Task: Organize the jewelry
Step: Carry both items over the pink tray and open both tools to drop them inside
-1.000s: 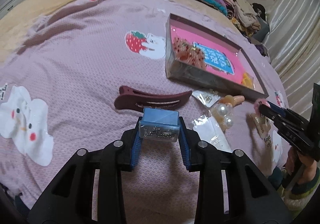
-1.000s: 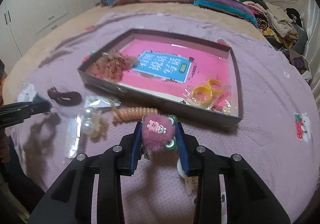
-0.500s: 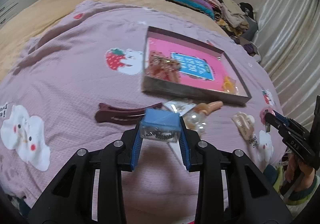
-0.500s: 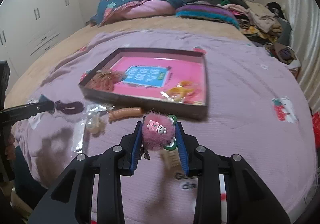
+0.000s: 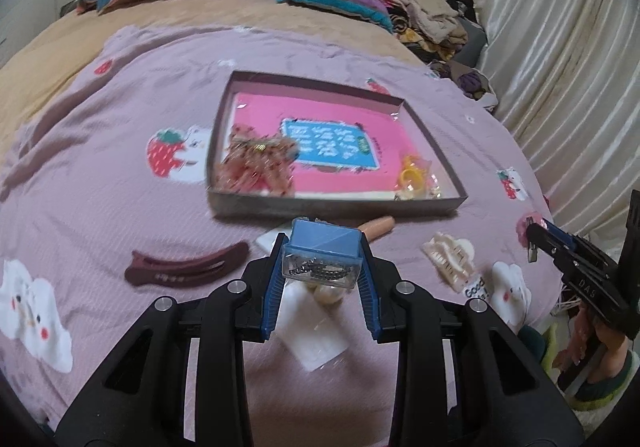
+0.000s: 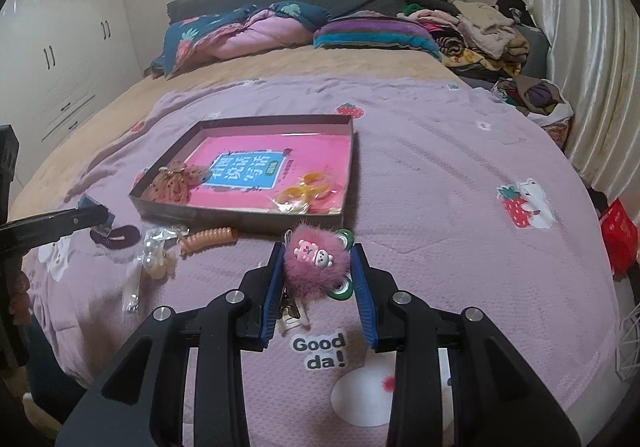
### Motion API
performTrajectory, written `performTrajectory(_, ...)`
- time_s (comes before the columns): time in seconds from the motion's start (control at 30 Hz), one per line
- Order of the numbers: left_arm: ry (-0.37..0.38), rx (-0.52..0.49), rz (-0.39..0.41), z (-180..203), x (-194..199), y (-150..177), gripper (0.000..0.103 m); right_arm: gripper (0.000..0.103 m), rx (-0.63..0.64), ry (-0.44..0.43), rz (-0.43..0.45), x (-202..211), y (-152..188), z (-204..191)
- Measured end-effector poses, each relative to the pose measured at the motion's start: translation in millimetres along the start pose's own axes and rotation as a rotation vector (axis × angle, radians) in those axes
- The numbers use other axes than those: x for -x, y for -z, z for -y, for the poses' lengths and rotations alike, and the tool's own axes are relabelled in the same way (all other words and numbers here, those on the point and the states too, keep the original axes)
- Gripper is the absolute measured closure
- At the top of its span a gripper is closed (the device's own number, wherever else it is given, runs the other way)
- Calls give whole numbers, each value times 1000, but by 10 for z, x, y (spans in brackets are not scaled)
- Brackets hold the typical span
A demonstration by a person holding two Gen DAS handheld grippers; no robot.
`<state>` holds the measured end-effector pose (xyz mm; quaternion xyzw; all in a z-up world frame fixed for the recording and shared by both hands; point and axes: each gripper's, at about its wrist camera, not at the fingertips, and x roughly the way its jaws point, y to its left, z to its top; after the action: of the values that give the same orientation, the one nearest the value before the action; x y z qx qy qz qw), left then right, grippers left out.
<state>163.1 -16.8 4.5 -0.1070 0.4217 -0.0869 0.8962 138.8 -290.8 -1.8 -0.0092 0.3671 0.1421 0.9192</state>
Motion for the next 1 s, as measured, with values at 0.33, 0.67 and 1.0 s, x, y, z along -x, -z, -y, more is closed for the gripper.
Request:
performTrajectory(0.33, 20, -36, 36, 210, -110, -363, 78, 71, -32, 0, 38, 69, -156, 113)
performTrajectory(0.67, 18, -64, 74, 363, -252, -785, 78, 71, -14, -2, 80, 43, -433, 117)
performTrajectory(1.0, -1, -52, 29, 353, -617, -985, 78, 71, 21, -16, 102, -185, -716, 64)
